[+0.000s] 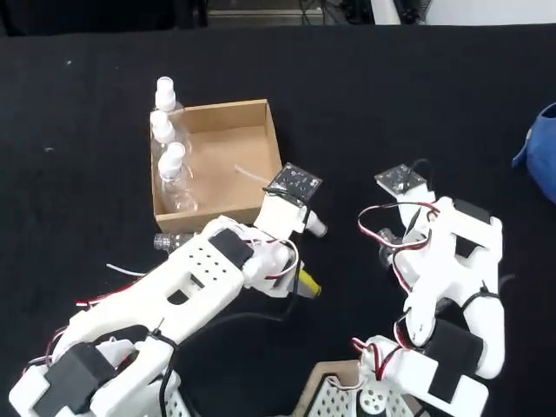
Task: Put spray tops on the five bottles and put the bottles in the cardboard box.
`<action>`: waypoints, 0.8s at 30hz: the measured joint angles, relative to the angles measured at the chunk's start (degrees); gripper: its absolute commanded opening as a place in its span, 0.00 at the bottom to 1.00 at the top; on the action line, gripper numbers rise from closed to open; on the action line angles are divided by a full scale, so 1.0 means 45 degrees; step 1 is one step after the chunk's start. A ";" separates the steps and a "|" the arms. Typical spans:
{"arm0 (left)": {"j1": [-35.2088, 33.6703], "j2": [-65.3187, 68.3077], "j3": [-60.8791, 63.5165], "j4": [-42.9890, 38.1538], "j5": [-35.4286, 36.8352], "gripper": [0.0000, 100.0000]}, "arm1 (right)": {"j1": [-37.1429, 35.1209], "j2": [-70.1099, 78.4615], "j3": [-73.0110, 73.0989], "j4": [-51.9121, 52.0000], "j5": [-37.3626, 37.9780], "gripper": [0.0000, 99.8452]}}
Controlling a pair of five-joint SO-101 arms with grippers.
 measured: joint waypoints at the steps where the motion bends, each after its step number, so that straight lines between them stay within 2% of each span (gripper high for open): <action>1: 0.0000 0.0000 0.0000 0.0000 0.0000 0.24 | 0.0000 0.0000 0.0020 0.0000 0.0000 0.12; 8: 0.0000 0.0000 0.0000 0.0000 0.0000 0.24 | 0.0000 0.0000 0.0039 -0.0039 -0.0254 0.28; 24: 0.0000 0.0000 0.0313 -0.0020 0.0020 0.24 | 0.0000 0.0000 0.0039 -0.0078 -0.0469 0.26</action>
